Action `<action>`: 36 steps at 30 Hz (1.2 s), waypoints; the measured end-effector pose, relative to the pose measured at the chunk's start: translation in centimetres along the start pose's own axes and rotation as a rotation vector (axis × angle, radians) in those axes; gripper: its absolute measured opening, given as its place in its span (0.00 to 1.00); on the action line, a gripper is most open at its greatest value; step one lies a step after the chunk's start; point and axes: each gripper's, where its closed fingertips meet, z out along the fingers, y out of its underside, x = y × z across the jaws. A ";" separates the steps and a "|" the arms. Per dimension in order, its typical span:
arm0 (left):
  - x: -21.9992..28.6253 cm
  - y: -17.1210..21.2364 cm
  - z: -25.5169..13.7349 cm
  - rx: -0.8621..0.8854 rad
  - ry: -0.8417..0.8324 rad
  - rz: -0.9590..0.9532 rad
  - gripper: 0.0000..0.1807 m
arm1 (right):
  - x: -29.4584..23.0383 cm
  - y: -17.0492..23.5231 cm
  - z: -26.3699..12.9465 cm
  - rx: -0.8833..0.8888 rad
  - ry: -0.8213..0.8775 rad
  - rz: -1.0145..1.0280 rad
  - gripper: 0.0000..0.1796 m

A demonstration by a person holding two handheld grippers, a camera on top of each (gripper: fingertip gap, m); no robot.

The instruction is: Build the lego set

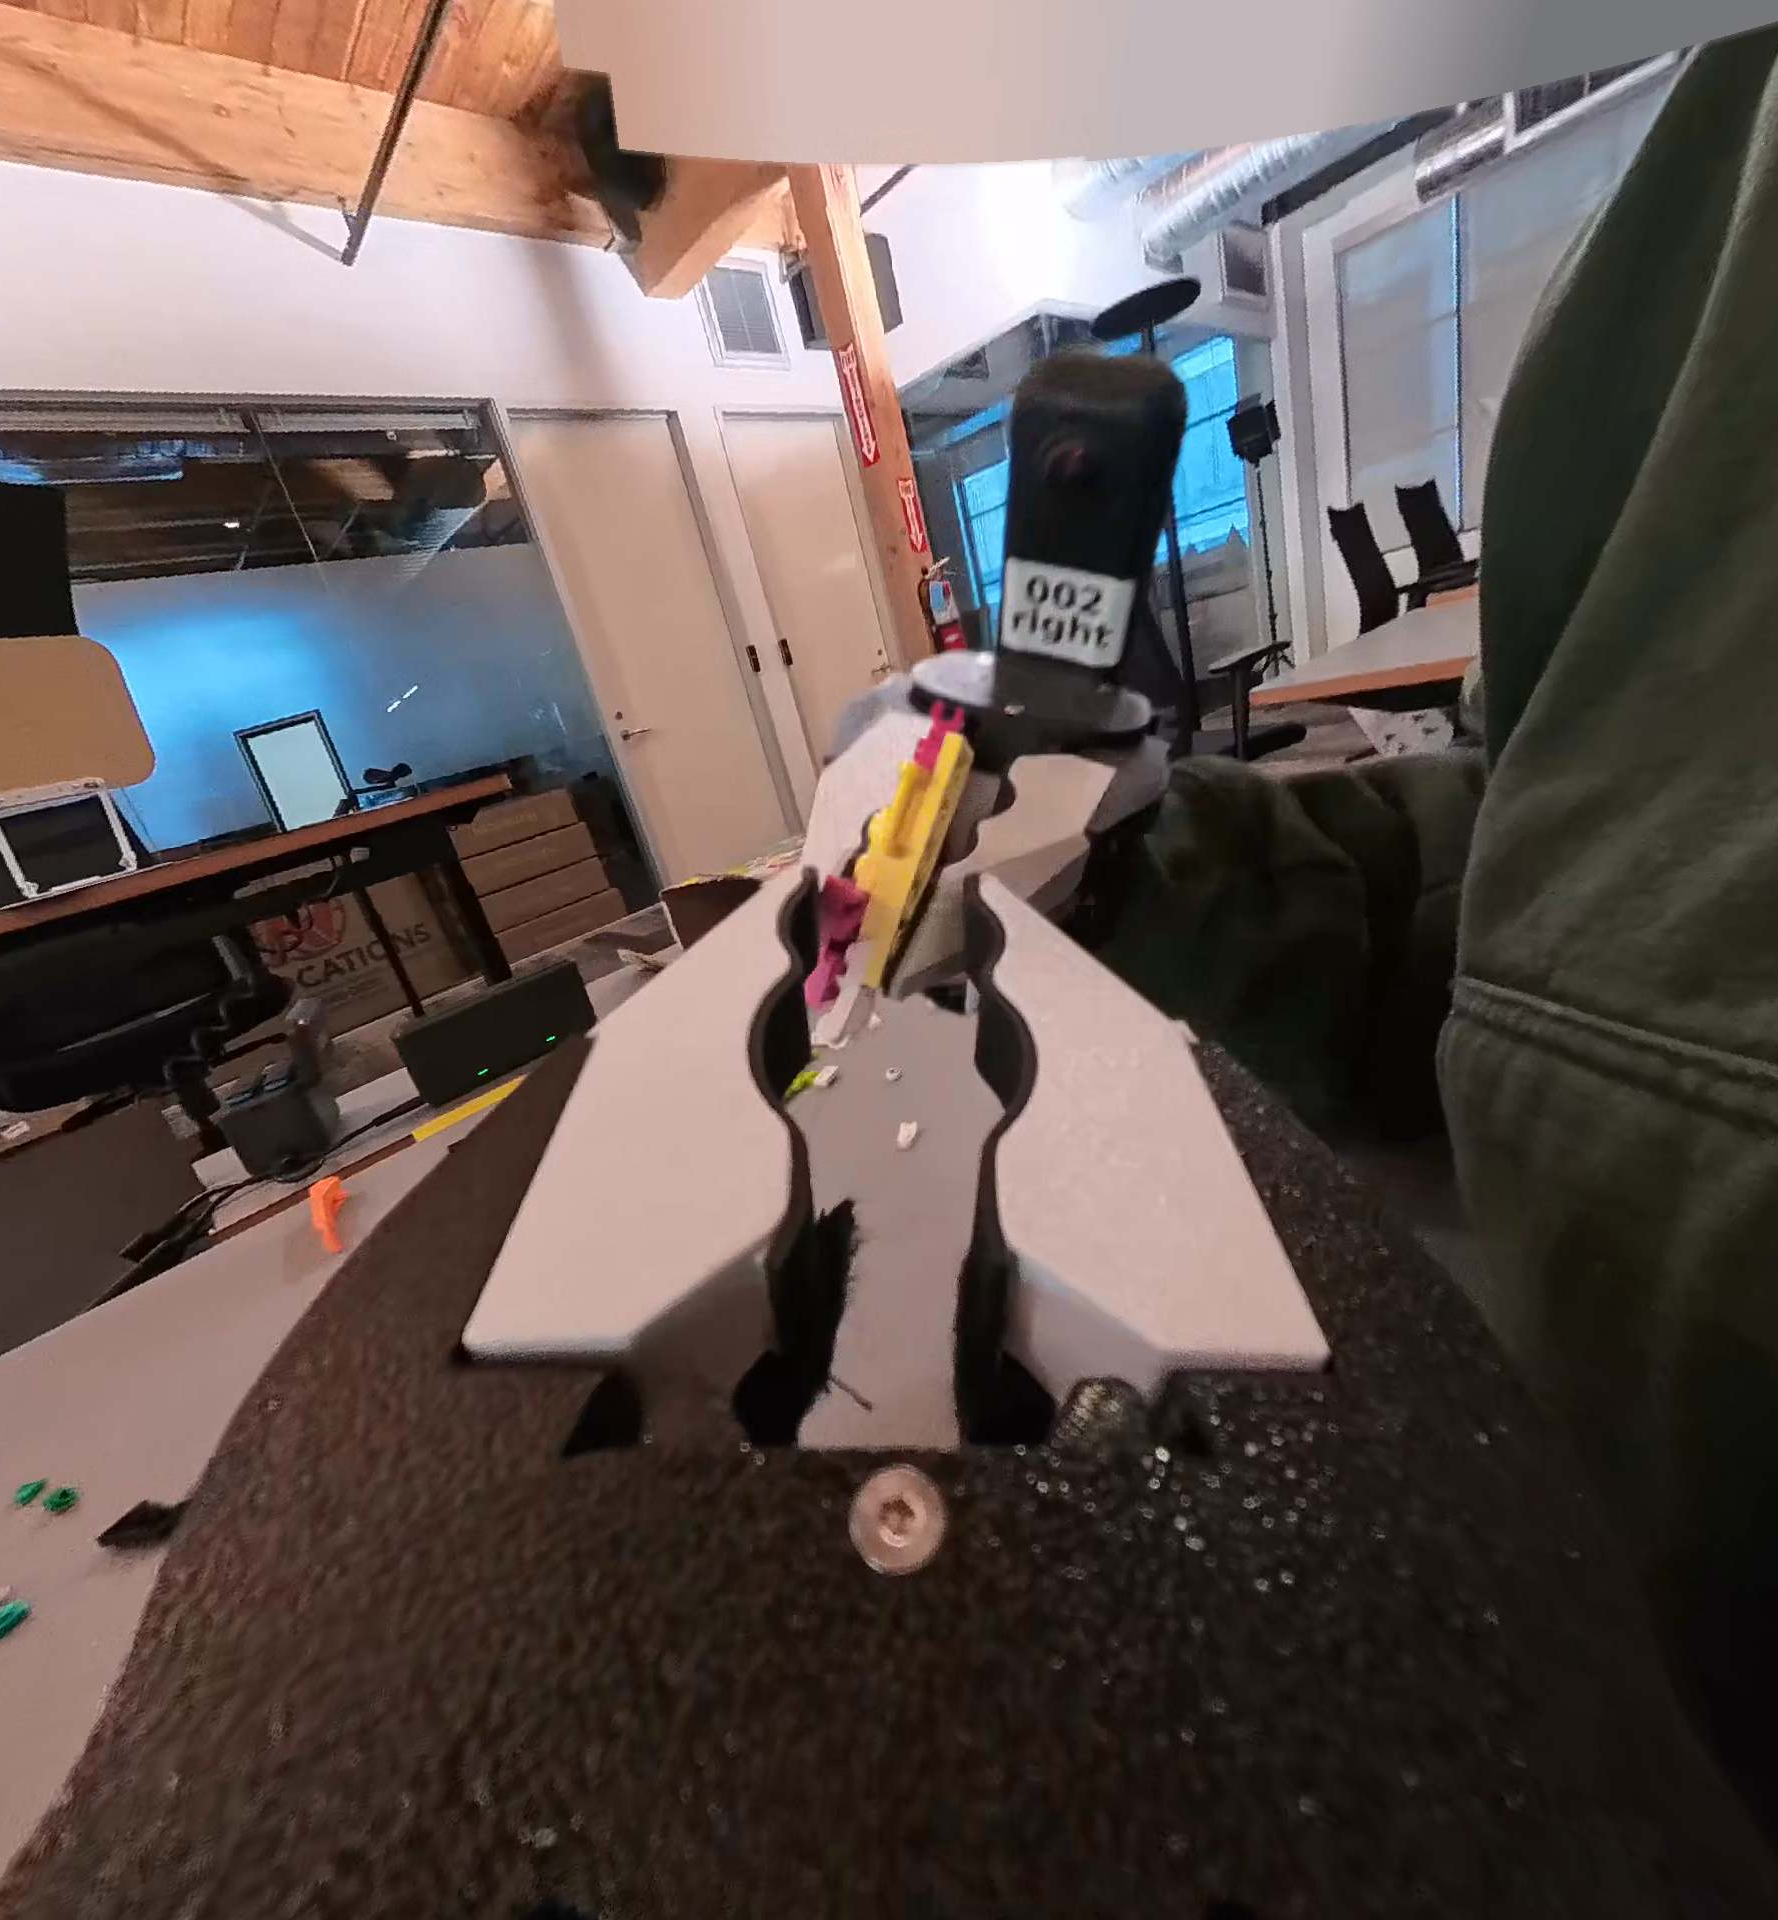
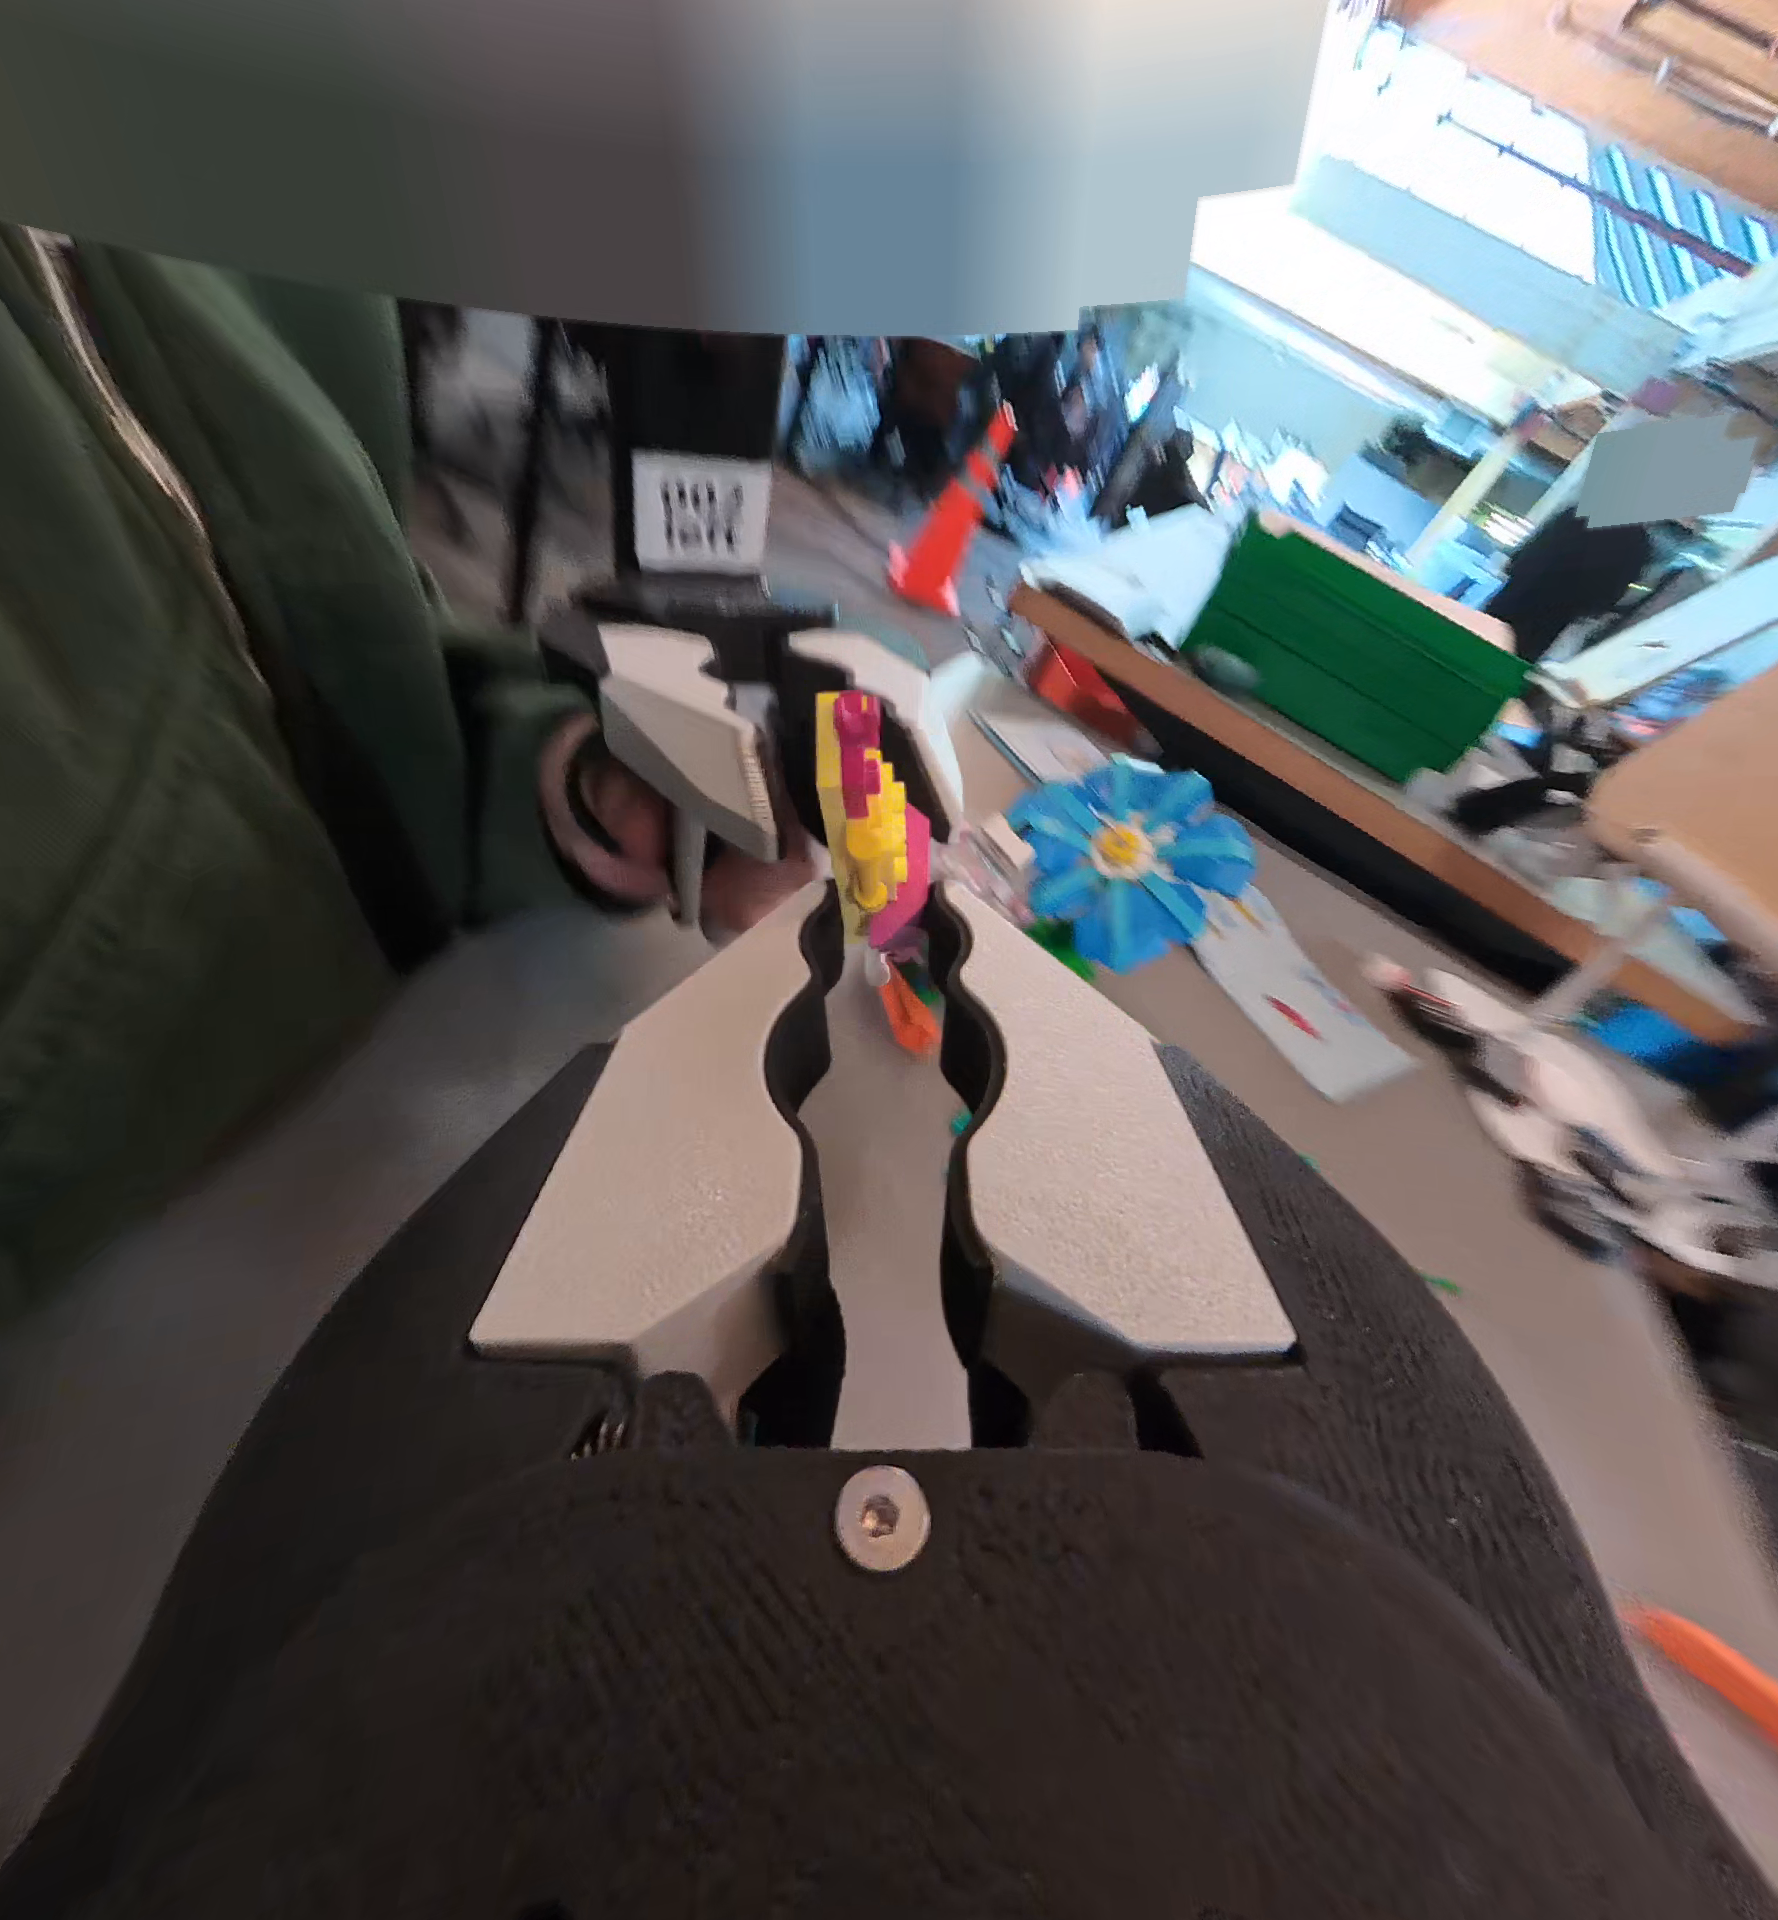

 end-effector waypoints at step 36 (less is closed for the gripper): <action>-5.4 3.2 0.3 -0.119 -0.305 -0.143 0.21 | 8.0 5.3 -0.3 -0.766 0.620 -0.905 0.08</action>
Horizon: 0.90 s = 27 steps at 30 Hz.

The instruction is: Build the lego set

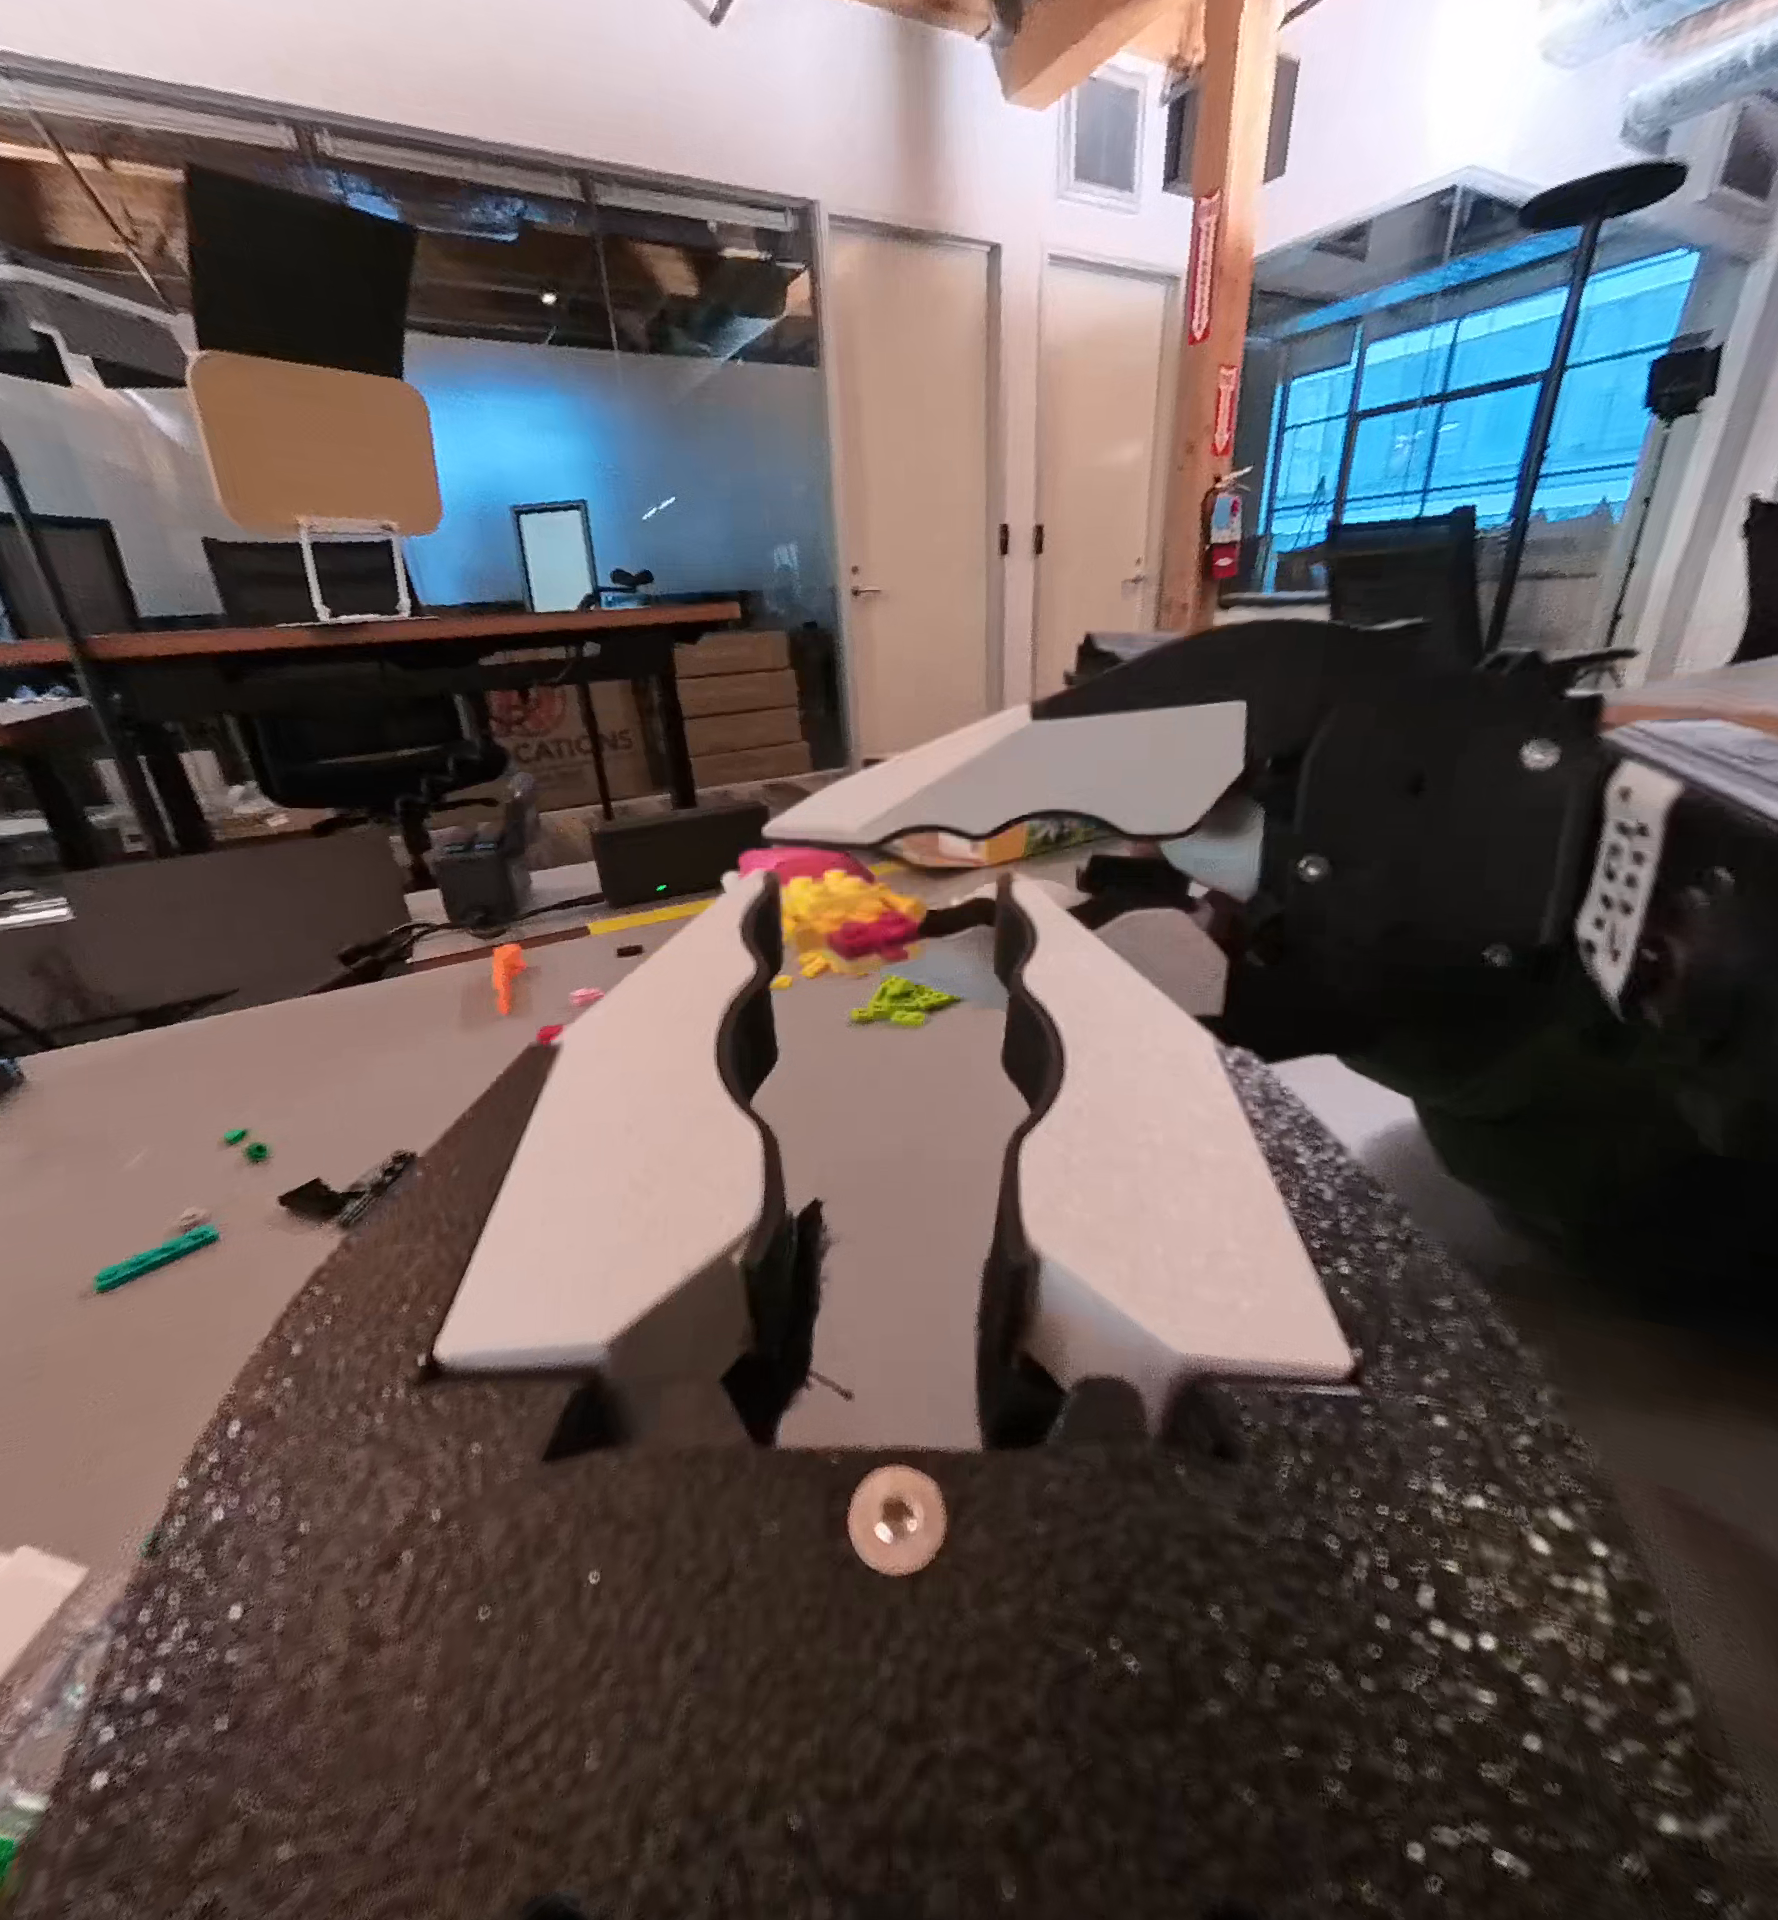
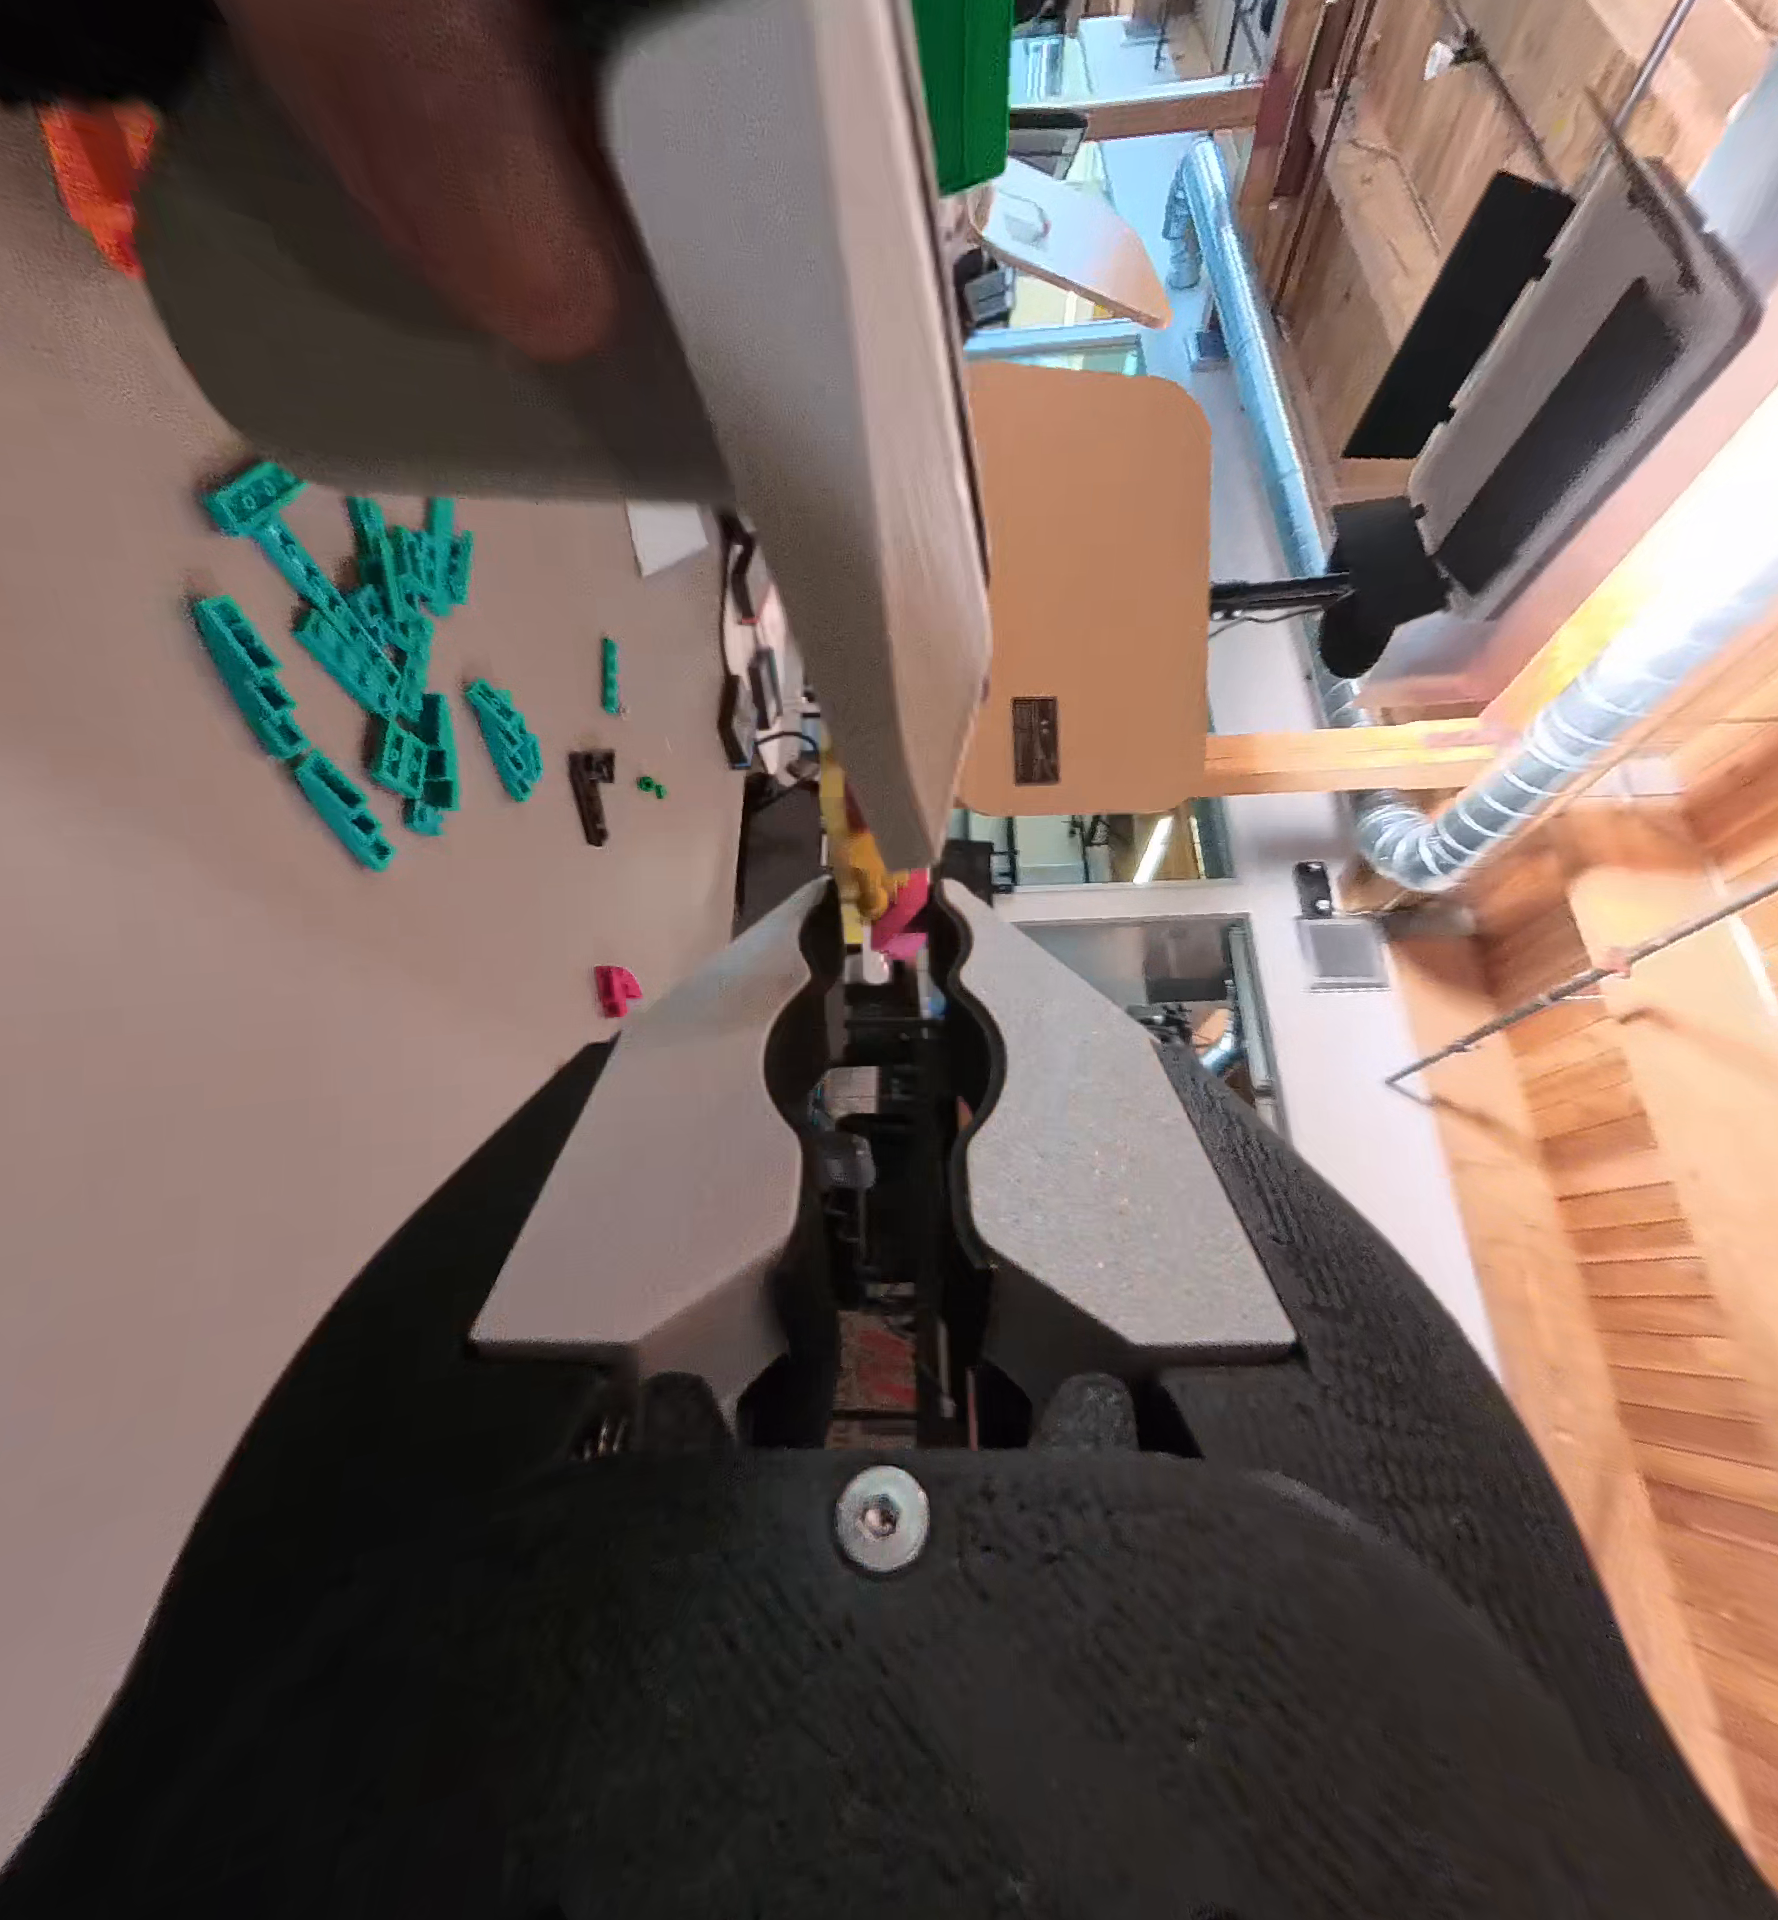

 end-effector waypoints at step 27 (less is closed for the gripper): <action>-2.2 1.2 -0.2 -0.093 -0.094 0.087 0.17 | 1.2 -2.0 -0.2 0.131 0.145 0.126 0.30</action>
